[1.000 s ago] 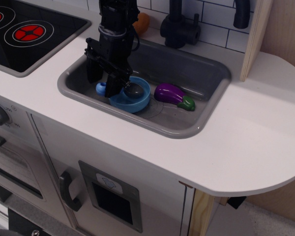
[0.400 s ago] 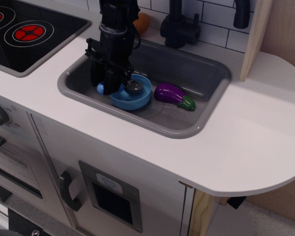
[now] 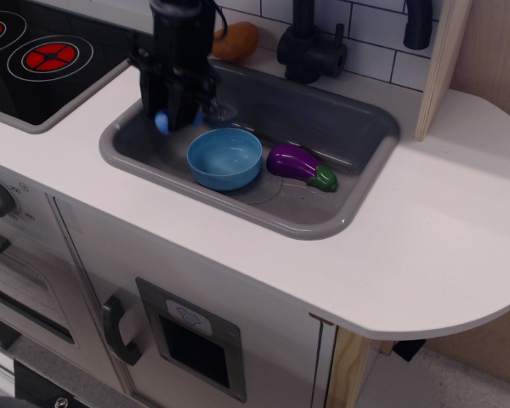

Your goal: Take spoon out of bowl sink

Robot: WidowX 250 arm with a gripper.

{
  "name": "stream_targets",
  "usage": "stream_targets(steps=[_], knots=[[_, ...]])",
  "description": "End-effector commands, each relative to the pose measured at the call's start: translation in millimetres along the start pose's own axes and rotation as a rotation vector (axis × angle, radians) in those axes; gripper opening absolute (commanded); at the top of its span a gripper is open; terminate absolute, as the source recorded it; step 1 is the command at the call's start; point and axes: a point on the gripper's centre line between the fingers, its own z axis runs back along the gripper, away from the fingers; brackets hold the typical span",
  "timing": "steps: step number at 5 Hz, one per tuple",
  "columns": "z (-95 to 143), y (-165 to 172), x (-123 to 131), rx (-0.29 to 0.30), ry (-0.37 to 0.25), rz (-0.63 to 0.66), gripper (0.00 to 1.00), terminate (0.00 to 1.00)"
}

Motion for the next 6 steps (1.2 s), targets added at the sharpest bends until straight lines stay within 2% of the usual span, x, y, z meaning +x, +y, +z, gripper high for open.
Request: stream_targets(steps=[1, 2, 3, 4, 5, 6], knots=[[38.8, -31.1, -11.0, -0.003, -0.096, -0.11, 0.0, 0.0], [23.1, -55.9, -10.6, -0.003, -0.061, -0.091, 0.0, 0.0], [10.6, -75.9, -12.0, 0.033, -0.085, 0.087, 0.0, 0.0], [7.9, -101.3, -15.9, -0.004, -0.043, 0.25, 0.0, 0.0], [2.0, -116.2, -10.0, -0.007, -0.086, 0.356, 0.0, 0.0], [-2.0, -126.4, 0.0, -0.011, -0.136, 0.371, 0.0, 0.0]])
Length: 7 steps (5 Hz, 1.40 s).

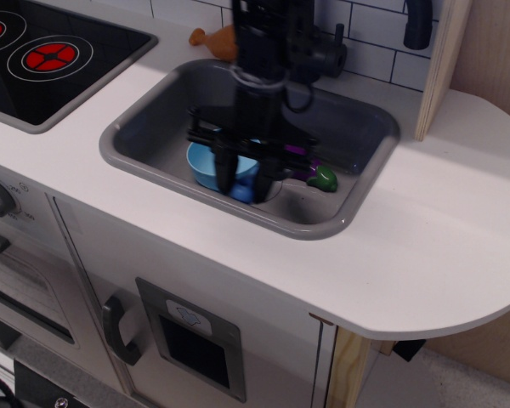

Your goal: Take spoon out of bowl sink

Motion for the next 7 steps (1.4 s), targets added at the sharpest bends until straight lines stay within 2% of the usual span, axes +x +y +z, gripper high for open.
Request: stream_targets(steps=[1, 3, 4, 5, 6, 7], knots=[[2.8, -25.8, 18.1, -0.02, -0.083, 0.035, 0.0, 0.0], [-16.9, -32.3, 21.8, 0.002, -0.094, 0.031, 0.0, 0.0], [-21.1, -30.8, 19.4, 0.014, -0.077, 0.038, 1.0, 0.0], [-17.9, -29.0, 17.6, 0.017, -0.023, 0.026, 1.0, 0.0], [-11.8, -23.5, 19.8, 0.02, -0.006, 0.027, 1.0, 0.0], [7.6, -13.4, 20.7, -0.012, -0.003, 0.022, 1.0, 0.0]])
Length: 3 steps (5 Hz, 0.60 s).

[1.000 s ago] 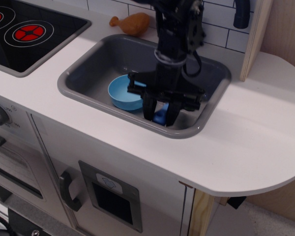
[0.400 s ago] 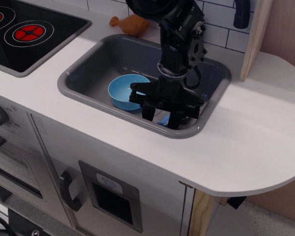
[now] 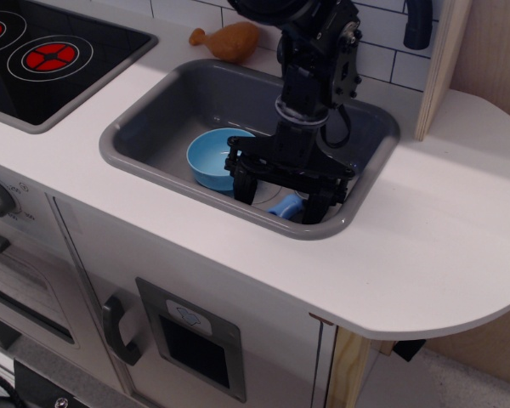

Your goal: Take spoon out of bowl sink

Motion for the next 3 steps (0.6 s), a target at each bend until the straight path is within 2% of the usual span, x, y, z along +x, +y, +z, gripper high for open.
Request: stream_targets(steps=[1, 2, 3], knots=[[57.0, 22.0, 20.4, -0.069, -0.062, -0.012, 1.0, 0.0], [76.6, 37.1, 25.8, -0.089, -0.057, -0.003, 1.0, 0.0], [76.6, 37.1, 25.8, -0.089, -0.057, -0.003, 1.0, 0.0]])
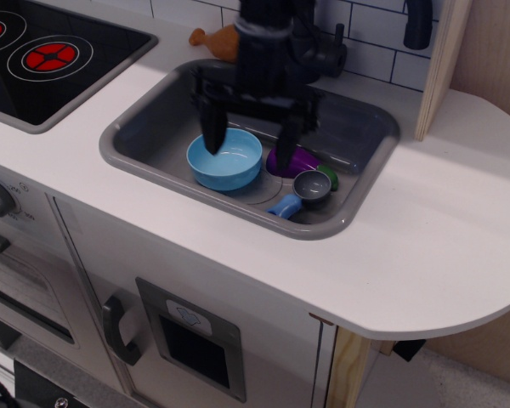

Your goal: Take spoon out of bowl sink

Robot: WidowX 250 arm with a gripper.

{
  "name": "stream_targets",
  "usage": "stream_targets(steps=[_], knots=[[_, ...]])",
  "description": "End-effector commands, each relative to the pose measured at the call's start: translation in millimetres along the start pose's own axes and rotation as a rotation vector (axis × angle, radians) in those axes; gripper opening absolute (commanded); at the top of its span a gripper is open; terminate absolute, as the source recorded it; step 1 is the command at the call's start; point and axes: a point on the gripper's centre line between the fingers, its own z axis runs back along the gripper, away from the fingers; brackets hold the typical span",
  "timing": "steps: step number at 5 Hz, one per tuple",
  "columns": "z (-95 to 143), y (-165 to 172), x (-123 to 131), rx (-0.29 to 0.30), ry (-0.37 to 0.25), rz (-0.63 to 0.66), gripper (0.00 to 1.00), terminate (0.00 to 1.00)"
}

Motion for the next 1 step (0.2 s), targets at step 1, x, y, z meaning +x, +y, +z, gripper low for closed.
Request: stream_targets(steps=[1], knots=[[23.1, -1.8, 13.3, -0.015, -0.073, 0.005, 1.0, 1.0]])
